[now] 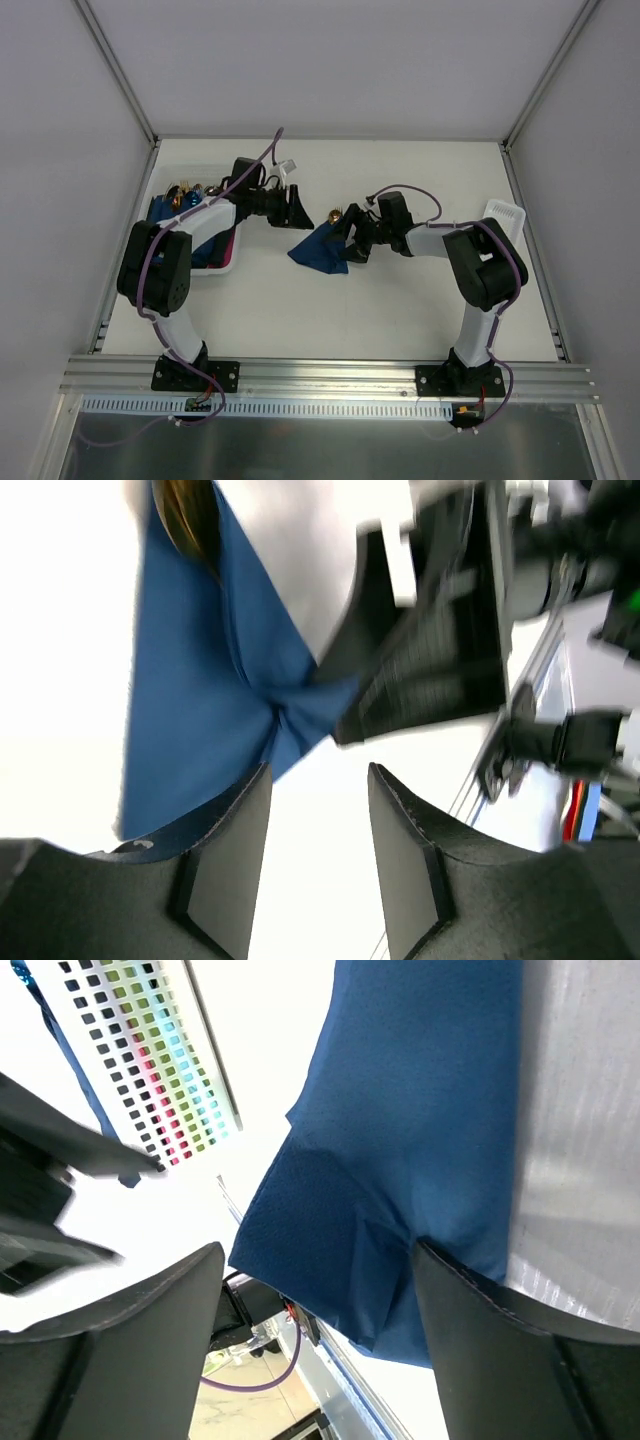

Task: Place the utensils on the paper napkin and roll it up

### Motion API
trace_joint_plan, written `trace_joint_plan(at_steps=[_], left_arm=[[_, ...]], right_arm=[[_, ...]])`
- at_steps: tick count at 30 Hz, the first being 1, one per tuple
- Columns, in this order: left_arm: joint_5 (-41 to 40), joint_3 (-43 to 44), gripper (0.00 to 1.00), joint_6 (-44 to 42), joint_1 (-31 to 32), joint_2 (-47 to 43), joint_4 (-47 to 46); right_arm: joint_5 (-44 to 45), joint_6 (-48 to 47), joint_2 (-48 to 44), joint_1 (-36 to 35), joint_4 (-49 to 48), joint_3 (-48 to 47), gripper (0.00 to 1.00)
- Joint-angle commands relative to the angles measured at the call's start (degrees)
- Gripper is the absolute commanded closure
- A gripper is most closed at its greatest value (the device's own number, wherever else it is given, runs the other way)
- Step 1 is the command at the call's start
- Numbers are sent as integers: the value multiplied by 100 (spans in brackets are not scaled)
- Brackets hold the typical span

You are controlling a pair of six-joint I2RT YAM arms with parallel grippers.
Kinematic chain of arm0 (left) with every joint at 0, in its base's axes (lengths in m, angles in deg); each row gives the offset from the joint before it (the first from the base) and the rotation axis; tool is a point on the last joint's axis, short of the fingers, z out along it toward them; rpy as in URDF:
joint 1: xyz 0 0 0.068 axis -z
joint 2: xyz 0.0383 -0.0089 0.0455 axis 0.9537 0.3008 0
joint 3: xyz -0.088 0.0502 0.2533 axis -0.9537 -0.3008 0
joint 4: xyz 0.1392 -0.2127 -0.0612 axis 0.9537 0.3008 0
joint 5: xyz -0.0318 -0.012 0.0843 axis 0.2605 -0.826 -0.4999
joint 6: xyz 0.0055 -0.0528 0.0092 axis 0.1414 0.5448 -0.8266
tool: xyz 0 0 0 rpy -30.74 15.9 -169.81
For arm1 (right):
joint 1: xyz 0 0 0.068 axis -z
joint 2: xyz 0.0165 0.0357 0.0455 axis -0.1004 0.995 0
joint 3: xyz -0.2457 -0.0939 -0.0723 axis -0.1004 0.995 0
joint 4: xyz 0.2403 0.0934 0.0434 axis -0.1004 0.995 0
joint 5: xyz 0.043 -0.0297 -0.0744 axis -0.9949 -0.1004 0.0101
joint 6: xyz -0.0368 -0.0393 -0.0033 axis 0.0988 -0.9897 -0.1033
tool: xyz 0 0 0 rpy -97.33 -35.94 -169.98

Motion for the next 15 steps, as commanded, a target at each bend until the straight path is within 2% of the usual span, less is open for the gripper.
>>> trace_joint_plan(at_steps=[1, 7, 15], left_arm=[[236, 747, 56, 17, -70, 395, 410], [509, 1802, 58, 483, 149, 1336, 437], [825, 2129, 64, 773, 404, 2084, 437]], right_arm=[[213, -122, 133, 14, 105, 80, 18], [161, -237, 133, 14, -35, 107, 14], [108, -404, 116, 22, -97, 133, 12]])
